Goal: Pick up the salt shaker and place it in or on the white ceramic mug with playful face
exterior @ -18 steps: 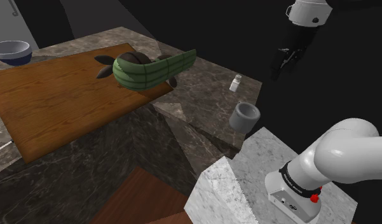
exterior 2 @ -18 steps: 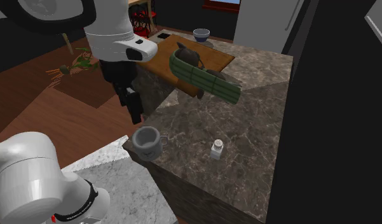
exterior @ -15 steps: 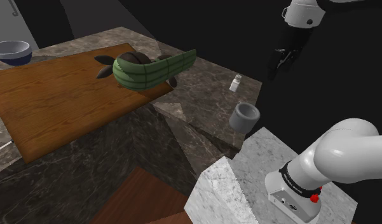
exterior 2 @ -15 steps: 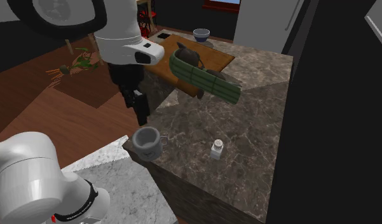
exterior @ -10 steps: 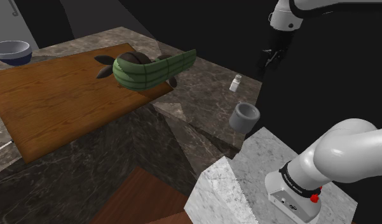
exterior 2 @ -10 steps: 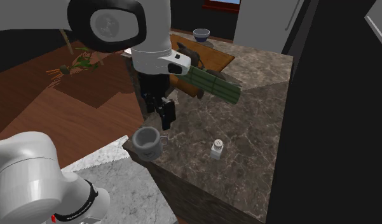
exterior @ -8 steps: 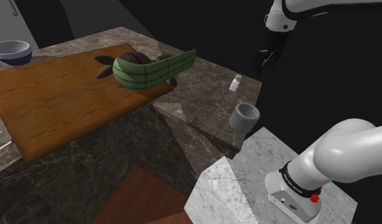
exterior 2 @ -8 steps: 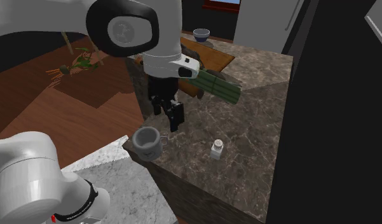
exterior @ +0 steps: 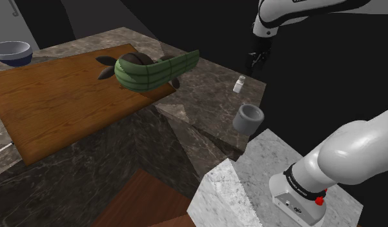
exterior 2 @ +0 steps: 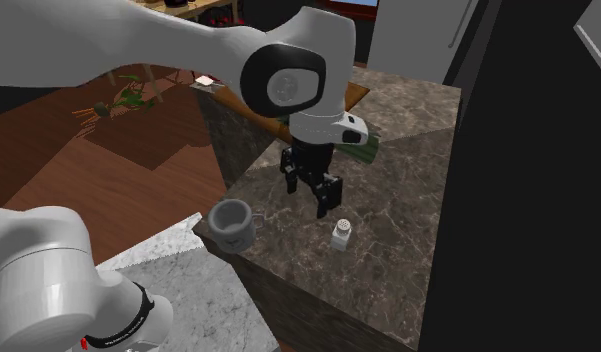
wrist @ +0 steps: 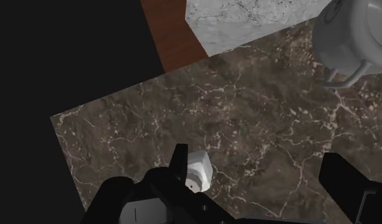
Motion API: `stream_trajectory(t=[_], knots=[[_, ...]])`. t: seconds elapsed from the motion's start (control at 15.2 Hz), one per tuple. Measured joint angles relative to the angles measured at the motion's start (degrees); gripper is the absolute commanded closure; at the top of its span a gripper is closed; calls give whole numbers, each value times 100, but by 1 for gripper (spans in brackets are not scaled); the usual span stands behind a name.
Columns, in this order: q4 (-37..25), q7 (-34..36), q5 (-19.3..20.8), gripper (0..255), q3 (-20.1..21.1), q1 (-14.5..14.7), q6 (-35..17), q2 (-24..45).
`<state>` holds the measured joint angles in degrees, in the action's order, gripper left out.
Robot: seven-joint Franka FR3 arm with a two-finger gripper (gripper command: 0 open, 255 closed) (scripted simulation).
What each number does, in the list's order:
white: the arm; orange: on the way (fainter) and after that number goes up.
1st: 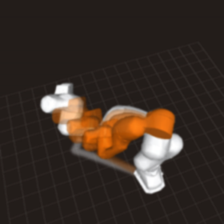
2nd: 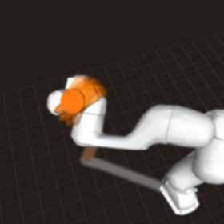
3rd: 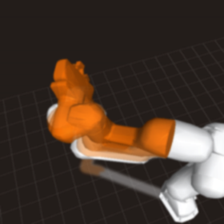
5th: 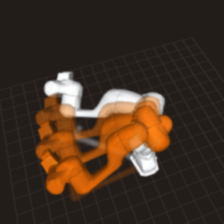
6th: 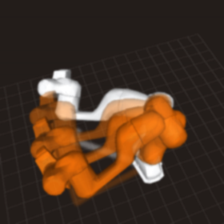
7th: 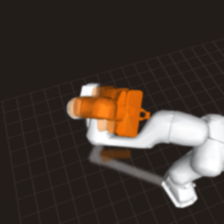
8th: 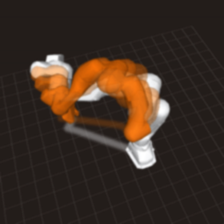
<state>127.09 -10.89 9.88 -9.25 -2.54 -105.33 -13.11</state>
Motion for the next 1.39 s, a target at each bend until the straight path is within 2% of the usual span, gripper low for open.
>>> stream_trajectory(t=[0.53,1.06,1.39], knots=[[-1310,-616,-164,0,-227,-136,-437,1838],[-1042,-672,-176,0,-266,-199,-1012,2151],[-1014,-668,-177,0,-266,-200,-1063,2170]])
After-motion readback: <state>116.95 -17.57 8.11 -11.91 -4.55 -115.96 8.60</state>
